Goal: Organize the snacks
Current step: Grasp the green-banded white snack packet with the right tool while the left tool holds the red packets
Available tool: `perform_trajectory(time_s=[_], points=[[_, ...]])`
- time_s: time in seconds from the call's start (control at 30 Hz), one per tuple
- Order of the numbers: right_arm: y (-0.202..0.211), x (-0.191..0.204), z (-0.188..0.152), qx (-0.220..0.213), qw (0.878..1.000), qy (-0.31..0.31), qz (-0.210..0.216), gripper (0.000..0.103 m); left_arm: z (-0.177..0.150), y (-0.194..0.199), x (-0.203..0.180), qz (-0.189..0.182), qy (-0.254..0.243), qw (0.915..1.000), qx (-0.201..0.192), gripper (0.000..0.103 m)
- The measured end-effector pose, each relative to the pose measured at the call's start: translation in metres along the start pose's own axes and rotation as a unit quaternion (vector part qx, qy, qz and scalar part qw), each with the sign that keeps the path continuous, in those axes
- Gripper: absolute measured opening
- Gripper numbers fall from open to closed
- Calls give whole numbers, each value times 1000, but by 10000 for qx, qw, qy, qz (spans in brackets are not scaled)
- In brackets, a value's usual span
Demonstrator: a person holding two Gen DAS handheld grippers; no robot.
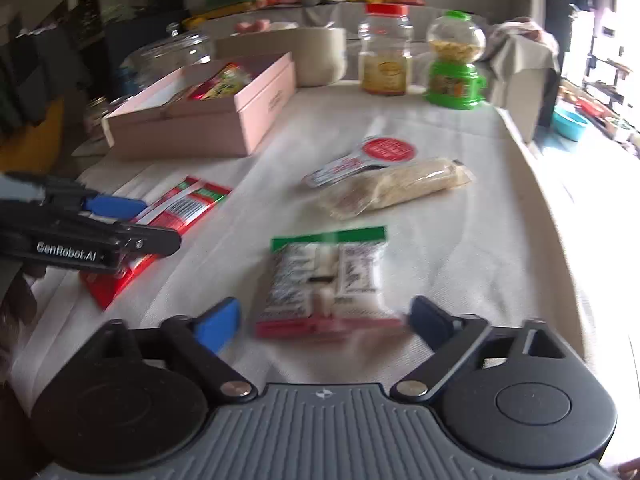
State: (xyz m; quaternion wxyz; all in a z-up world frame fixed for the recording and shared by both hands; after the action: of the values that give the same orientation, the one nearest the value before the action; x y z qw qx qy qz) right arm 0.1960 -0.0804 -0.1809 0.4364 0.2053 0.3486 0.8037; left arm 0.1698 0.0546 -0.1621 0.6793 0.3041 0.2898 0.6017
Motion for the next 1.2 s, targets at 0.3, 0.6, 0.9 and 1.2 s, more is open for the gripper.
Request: perform_trajectory(time_s=[0.3, 0.6, 0.9, 1.2], points=[[2, 1, -3, -97, 9999, 44, 42, 103, -8, 7, -3, 46, 30, 9996, 283, 65], [5, 1, -1, -214, 9997, 90, 37, 99, -10, 12, -5, 25, 166, 9998, 74, 53], [5, -4, 23, -283, 9994, -34, -170, 80, -19, 22, -14, -157, 164, 9997, -21, 51], [31, 6, 38, -237, 9997, 87, 13, 56, -22, 59, -11, -331, 284, 9985, -336, 50]])
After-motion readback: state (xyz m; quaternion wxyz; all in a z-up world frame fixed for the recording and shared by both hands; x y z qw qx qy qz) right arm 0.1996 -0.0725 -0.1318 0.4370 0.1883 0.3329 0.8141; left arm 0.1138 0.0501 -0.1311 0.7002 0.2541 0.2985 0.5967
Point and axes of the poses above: each gripper's, at about its wrist camera, not at the fingertips, and y roughly against the way its jaws point, x to its left, z to its top, the point moved 10 cm from there along -y, roughly the way its jaws point, and after that the axes turned 4 degrees about x, right-handed, at the moved point
